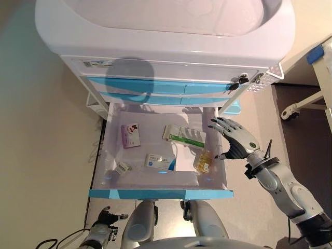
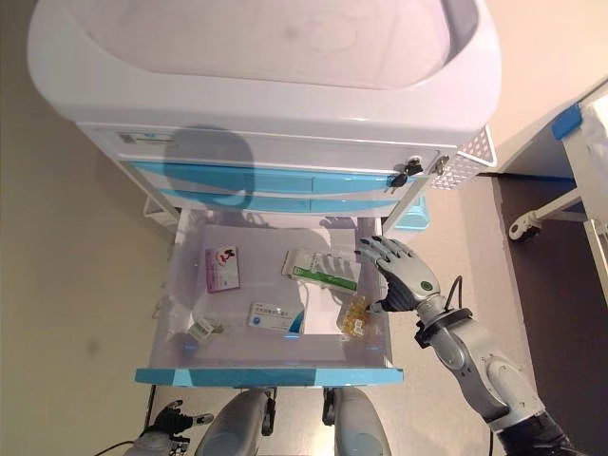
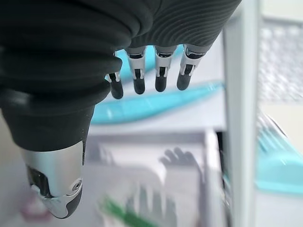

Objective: Open the drawer and pick up the medicine

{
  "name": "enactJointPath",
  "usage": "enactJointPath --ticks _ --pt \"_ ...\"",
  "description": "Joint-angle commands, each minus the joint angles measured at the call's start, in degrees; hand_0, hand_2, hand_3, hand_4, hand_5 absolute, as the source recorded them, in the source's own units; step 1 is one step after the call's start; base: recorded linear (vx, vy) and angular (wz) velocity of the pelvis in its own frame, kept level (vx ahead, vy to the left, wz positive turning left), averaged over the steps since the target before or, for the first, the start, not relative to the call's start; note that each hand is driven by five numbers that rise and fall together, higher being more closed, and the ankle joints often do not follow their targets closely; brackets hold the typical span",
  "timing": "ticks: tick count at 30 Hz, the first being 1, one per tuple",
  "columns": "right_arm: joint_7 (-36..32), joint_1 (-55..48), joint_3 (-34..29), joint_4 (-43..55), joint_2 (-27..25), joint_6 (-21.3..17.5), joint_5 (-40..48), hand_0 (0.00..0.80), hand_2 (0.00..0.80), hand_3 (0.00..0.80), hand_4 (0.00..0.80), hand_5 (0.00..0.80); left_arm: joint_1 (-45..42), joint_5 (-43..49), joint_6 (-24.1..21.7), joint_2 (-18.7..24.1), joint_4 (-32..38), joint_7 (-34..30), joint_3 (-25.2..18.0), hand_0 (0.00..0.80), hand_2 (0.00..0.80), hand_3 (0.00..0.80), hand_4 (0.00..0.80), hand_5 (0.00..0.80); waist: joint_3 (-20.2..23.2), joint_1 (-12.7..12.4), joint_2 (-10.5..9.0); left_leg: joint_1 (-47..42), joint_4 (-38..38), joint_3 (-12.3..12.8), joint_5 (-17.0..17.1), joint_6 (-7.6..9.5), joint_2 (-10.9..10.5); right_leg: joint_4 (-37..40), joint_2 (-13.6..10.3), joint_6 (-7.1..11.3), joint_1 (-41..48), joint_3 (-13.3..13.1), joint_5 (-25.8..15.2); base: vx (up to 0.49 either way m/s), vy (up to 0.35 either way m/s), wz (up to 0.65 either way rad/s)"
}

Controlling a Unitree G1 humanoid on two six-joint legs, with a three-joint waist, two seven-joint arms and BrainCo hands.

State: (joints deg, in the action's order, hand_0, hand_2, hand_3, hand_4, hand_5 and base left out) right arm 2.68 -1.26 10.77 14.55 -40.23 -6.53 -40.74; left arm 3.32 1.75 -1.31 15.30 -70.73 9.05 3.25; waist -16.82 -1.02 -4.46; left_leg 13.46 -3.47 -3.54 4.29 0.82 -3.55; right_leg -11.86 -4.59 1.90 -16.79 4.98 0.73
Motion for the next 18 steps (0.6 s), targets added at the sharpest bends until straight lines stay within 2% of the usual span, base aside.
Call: enactJointPath --ticks 1,9,18 --pt "0.26 1.07 0.46 1.60 1.94 -1.34 2.80 0.000 0.000 0.000 0.000 0.000 -0.89 2.36 0.32 1.07 -0.48 0.32 -1.78 0.000 0.000 0.000 0.000 0.000 1.54 -1.58 -2.34 0.90 -2.19 0.20 -3.06 1.88 -3.18 -0.32 -1.97 4.92 -0.83 -1.43 -4.62 0.000 0.000 0.00" --pt "0.10 3.12 4.76 -0.37 4.85 -1.44 6.69 0.000 0.000 0.000 0.000 0.000 -0.83 2.25 0.54 0.61 -0.59 1.34 -1.23 0.000 0.000 0.000 0.000 0.000 1.44 -1.87 -1.94 1.19 -2.29 0.03 -2.87 1.85 -3.17 -0.36 -2.04 4.86 -1.15 -1.43 -4.56 0.000 0.000 0.00" --pt "-1.55 6.18 11.62 -9.66 8.87 0.69 10.38 0.000 0.000 0.000 0.000 0.000 -0.95 1.53 0.92 0.18 -1.40 2.09 -0.53 0.000 0.000 0.000 0.000 0.000 1.27 -2.34 -1.36 1.27 -1.83 0.13 -2.53 1.87 -3.20 -0.20 -2.31 4.85 -1.25 -1.06 -4.74 0.001 0.003 0.00"
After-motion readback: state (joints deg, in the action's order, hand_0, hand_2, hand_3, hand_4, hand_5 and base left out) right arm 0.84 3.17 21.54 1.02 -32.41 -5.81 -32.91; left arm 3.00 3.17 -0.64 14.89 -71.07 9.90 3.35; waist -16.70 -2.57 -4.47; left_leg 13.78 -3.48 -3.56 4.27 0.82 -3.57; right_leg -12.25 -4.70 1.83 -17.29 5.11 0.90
